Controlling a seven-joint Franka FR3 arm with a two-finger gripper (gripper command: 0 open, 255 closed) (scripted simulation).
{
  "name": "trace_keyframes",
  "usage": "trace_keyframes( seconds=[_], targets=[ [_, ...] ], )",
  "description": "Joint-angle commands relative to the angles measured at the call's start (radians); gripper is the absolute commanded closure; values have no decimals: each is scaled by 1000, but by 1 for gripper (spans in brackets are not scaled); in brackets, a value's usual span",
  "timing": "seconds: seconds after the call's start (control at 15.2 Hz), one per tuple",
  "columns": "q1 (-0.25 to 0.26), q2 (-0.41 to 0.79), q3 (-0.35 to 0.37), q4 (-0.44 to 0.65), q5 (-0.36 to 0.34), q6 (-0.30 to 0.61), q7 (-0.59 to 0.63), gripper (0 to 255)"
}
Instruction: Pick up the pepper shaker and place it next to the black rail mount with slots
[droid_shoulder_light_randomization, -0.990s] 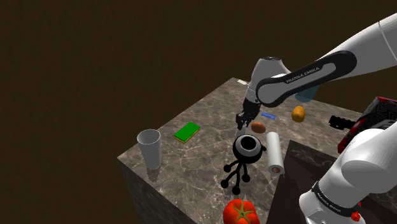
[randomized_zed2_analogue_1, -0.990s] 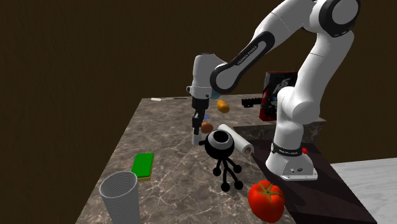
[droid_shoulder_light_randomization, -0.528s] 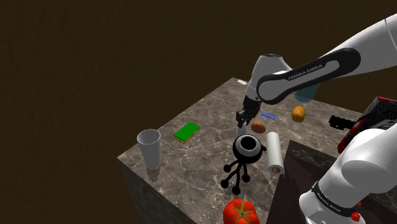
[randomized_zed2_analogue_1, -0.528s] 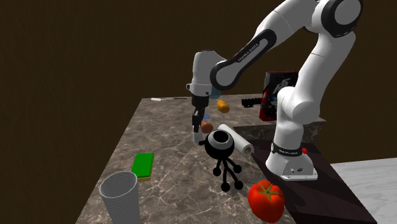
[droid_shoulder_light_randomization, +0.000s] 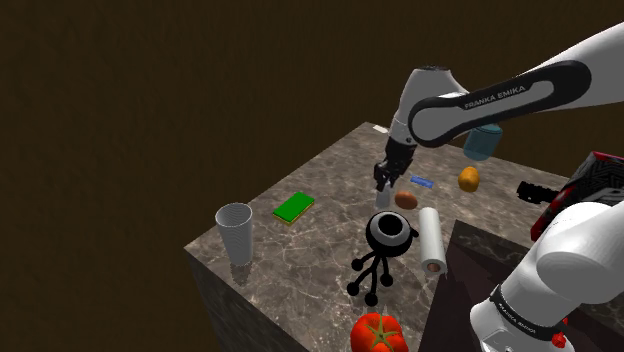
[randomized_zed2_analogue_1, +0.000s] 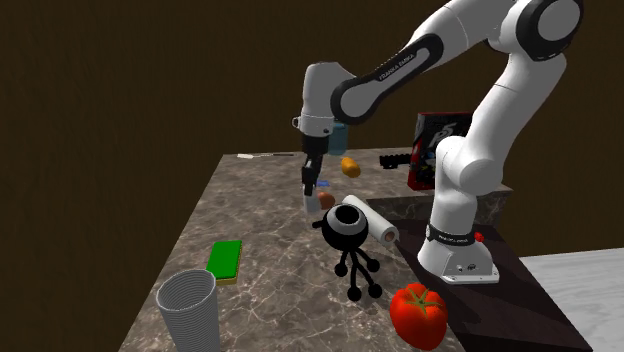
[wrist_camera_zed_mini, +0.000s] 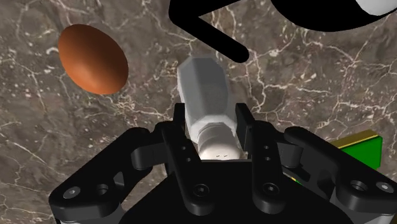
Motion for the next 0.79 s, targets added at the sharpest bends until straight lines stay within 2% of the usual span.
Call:
trace_keyframes(
  seconds=[0.0,0.73],
  targets=[
    [-1,-17,-1,17,-1,-35,1,255],
    [-3,-77,-5,124,-7,-201,6,255]
  ],
)
